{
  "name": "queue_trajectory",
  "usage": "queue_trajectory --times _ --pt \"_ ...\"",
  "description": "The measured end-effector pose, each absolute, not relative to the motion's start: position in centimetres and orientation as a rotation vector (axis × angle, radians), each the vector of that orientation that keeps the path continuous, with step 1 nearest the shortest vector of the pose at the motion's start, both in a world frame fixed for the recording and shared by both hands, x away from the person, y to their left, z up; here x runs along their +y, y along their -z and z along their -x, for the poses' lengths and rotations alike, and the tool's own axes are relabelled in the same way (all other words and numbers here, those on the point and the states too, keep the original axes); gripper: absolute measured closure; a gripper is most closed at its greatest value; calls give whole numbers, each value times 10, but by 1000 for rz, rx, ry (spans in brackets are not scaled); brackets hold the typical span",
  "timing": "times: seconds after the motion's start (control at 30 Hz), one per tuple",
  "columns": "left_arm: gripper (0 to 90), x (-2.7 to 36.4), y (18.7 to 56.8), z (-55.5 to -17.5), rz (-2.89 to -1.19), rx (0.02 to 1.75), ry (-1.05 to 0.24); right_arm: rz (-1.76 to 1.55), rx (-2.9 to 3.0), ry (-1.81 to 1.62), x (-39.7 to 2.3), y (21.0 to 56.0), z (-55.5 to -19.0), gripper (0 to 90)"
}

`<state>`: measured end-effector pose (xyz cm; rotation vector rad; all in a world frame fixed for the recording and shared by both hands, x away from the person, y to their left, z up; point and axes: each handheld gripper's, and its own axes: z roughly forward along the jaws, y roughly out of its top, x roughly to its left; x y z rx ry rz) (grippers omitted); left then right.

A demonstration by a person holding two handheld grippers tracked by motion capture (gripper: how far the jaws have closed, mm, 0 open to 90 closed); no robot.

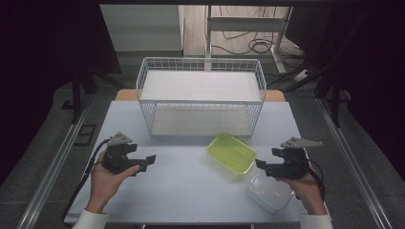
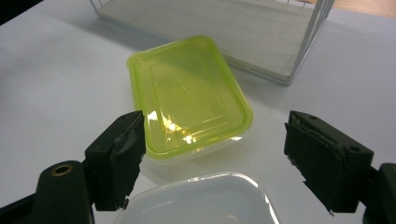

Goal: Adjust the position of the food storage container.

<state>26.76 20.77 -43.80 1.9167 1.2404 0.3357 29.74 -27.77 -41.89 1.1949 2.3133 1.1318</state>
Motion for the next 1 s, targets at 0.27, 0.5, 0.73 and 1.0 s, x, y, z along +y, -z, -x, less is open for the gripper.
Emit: queue_trajectory --times 0.27,0.5,0.73,1.0 --pt "154 206 439 -268 -1937 1241 -311 -1202 2317 -1090 -275 412 -298 214" --pt "154 209 437 -270 -1932 1229 -297 -1236 2313 -1035 -273 412 -297 245" --pt "149 212 432 -270 -1923 1230 -290 -1246 2319 -1013 -265 401 -289 286" --pt "149 208 432 -274 -1942 1219 -286 -1233 2356 -967 -267 381 -316 478"
